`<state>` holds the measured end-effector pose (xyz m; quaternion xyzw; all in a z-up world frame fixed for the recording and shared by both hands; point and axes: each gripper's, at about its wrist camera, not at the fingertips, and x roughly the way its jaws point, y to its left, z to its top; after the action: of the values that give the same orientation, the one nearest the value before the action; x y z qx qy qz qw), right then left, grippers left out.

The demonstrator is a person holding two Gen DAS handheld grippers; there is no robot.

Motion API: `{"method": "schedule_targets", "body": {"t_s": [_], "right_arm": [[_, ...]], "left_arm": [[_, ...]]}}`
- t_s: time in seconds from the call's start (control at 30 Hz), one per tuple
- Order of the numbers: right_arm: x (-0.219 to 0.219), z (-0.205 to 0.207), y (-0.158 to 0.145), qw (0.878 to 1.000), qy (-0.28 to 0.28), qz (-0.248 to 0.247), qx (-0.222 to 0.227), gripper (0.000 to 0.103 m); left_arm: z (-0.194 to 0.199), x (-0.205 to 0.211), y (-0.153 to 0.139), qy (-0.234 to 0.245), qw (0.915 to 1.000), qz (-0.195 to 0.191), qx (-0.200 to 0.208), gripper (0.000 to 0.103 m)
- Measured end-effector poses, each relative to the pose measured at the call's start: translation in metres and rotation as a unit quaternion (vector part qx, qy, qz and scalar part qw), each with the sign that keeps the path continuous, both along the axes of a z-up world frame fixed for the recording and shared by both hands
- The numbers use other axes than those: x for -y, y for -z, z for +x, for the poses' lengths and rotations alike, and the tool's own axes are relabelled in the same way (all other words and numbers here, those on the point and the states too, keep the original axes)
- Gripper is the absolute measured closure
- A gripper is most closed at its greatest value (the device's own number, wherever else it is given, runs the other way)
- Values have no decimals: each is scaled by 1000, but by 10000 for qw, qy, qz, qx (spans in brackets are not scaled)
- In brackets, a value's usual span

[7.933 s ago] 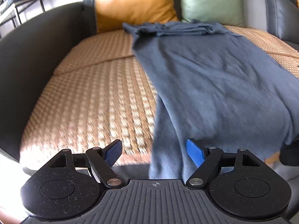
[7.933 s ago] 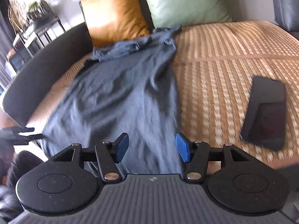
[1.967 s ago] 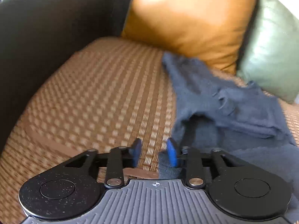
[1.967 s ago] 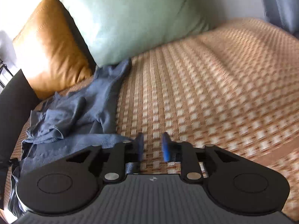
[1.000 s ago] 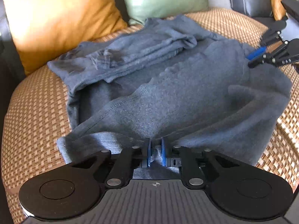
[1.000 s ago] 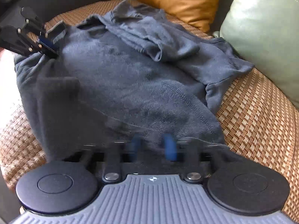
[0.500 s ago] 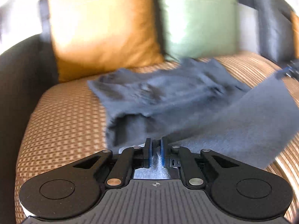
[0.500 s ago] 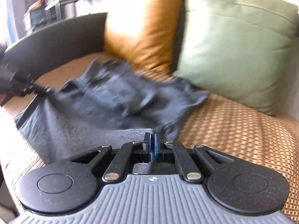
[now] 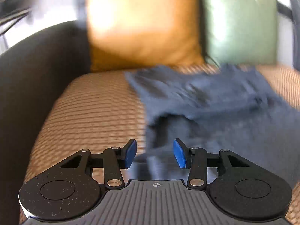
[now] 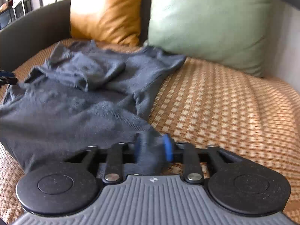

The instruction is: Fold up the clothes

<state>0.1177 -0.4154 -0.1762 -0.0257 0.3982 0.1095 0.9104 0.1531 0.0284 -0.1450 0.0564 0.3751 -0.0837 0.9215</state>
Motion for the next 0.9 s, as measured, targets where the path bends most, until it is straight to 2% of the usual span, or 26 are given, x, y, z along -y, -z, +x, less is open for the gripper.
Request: {"method": "schedule_targets", "body": {"t_s": [0.03, 0.07, 0.13, 0.2, 0.3, 0.4, 0.5, 0.7, 0.73, 0.77, 0.8, 0.83, 0.9], "right_arm": [[2, -11, -8, 9998, 100, 113, 139, 54], [5, -21, -16, 9991, 194, 275, 249, 53], [11, -44, -25, 9958, 337, 773, 347, 47], [17, -66, -25, 9916, 452, 1172, 310, 45], [15, -96, -8, 9876, 496, 1487, 73, 42], [11, -112, 13, 9844, 660, 1616, -204, 42], [13, -113, 23, 9775, 886, 1888, -307, 41], [18, -105, 27, 9678, 892, 2290, -544, 38], [19, -104, 28, 9660, 893, 2357, -583, 42], [20, -103, 29, 9641, 893, 2423, -622, 51], [21, -101, 29, 9621, 894, 2490, -662, 81], [22, -100, 30, 9601, 895, 2556, -701, 93], [24, -98, 31, 9559, 896, 2688, -779, 94]], "left_arm": [[-11, -13, -7, -84, 9998, -195, -22, 44], [-22, -25, -13, -157, 9991, -379, -50, 44], [-48, -39, -14, -162, 9982, -537, -188, 40], [-73, -47, -8, -196, 9965, -734, -362, 30], [-107, -57, 6, -287, 9911, -1133, -632, 30], [-109, -51, 18, -360, 9857, -1465, -754, 29], [-111, -45, 30, -423, 9792, -1782, -873, 28], [-99, -21, 44, -207, 9794, -1786, -920, 29], [-98, -18, 45, -131, 9796, -1776, -927, 37], [-94, -14, 45, -51, 9811, -1672, -974, 64], [-91, -11, 45, 29, 9824, -1566, -1022, 73], [-88, -8, 45, 110, 9834, -1462, -1067, 76], [-86, -14, 40, 252, 9844, -1310, -1148, 85]]}}
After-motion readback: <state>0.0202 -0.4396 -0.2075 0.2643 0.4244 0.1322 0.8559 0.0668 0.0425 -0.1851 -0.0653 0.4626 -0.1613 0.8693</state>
